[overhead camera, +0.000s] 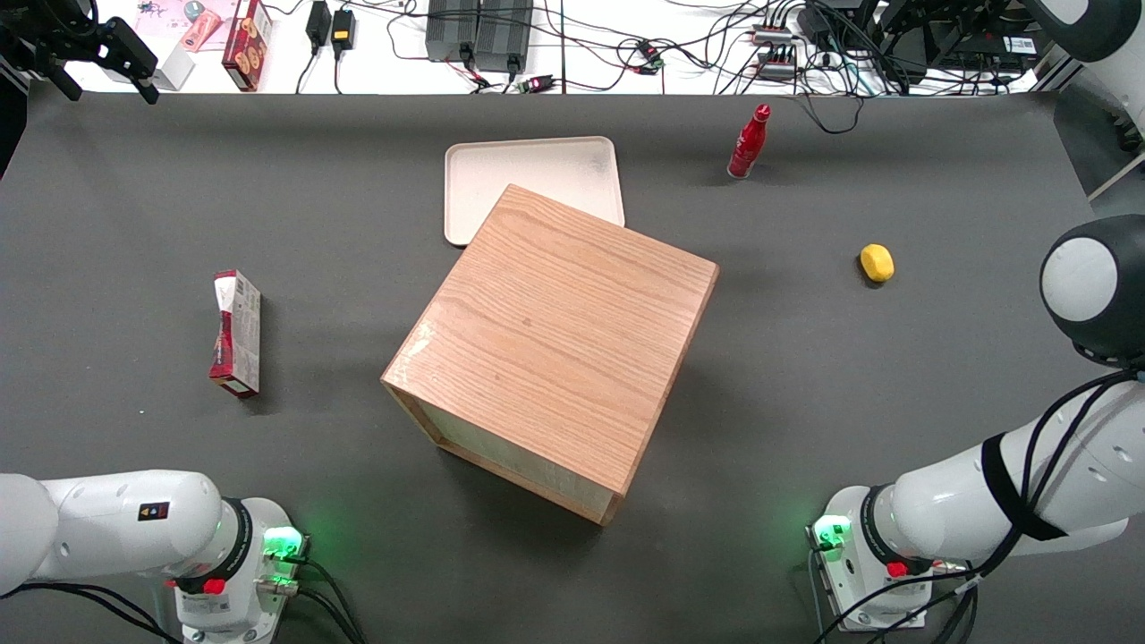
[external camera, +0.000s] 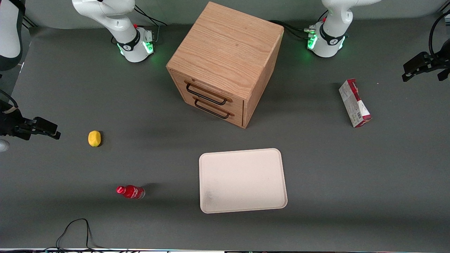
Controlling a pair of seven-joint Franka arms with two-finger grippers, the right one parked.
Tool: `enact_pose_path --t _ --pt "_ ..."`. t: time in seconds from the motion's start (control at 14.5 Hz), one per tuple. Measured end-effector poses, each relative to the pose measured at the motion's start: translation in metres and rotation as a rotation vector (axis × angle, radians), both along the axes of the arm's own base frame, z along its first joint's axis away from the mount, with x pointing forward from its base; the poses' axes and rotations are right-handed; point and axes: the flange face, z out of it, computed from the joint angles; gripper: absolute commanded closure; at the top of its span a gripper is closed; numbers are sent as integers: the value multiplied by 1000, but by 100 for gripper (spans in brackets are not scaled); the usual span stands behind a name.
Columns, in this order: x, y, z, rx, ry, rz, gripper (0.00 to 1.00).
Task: Place red cookie box on tray
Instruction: 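Lower the open left gripper over the upright red tartan cookie box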
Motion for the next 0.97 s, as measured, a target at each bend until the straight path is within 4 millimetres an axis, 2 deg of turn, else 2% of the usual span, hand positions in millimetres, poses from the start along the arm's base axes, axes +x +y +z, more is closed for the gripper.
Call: enact_pose_path --t 0.34,0.48,0.69,0.97 --pt "3 3 -7 0 16 3 0" --pt "4 6 -24 -1 55 9 0" --pt "2 20 -77 -6 158 60 0" --pt "-6 37 -174 -7 205 163 0"
